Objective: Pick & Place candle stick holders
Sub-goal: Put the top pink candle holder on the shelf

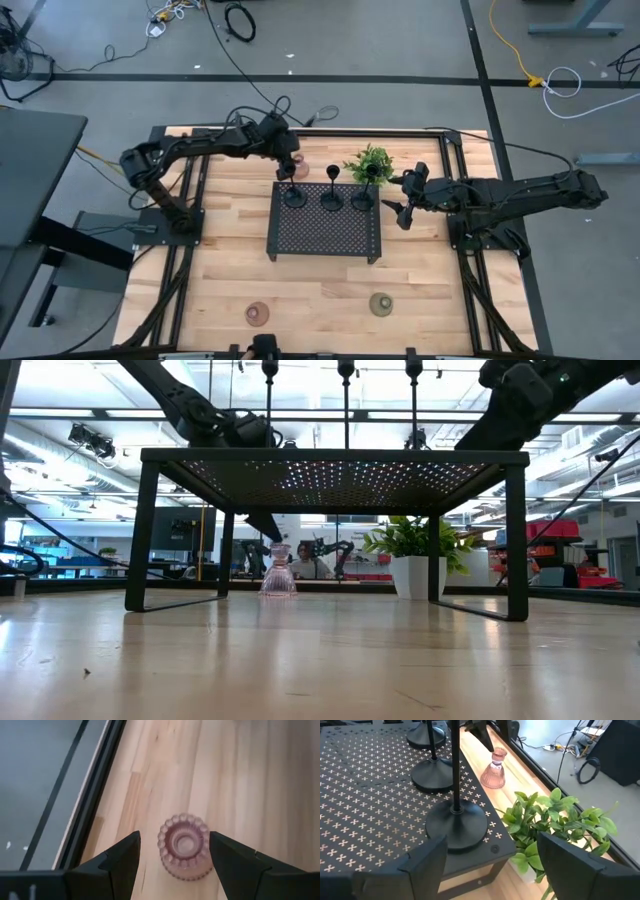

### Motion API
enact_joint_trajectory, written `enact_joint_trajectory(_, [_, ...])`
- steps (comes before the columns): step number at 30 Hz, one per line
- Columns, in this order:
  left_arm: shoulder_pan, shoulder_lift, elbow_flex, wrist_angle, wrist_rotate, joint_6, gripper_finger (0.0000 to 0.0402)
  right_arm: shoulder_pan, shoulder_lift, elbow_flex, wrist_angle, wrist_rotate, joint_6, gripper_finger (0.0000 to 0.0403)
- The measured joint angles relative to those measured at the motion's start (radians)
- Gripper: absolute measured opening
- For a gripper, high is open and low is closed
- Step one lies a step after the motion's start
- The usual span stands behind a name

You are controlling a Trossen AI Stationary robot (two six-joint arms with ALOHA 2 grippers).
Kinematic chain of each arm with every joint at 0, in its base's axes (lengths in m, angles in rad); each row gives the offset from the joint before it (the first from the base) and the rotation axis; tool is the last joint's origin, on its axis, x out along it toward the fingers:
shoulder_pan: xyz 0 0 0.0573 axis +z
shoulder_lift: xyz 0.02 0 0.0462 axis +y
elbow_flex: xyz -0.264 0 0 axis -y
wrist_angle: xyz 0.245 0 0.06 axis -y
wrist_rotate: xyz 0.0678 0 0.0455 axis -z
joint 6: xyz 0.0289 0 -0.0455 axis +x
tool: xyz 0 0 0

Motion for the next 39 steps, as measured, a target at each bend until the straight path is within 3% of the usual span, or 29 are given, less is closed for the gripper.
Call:
enact_joint_trajectory(14, [0.047, 0.054, 0.000, 0.014, 0.154, -0.093, 0.0238, 0.000, 0.000, 0.000, 0.000, 0.002, -0.058, 0.0307])
enact_joint_trajectory(17, [0.047, 0.093, 0.000, 0.012, 0.139, -0.103, 0.0238, 0.000, 0.000, 0.000, 0.001, 0.003, -0.071, 0.0307])
enact_joint_trajectory(22, [0.046, 0.125, -0.001, 0.109, 0.186, -0.103, 0.0237, 0.000, 0.000, 0.000, 0.000, 0.010, -0.075, 0.0307])
enact_joint_trajectory(29, [0.068, 0.128, 0.000, 0.134, 0.189, -0.128, 0.0172, 0.000, 0.000, 0.000, 0.000, 0.010, -0.063, 0.0307])
enact_joint_trajectory(39, [0.082, 0.129, 0.002, 0.118, 0.190, -0.165, 0.0172, 0.000, 0.000, 0.000, 0.013, 0.010, -0.061, 0.0307])
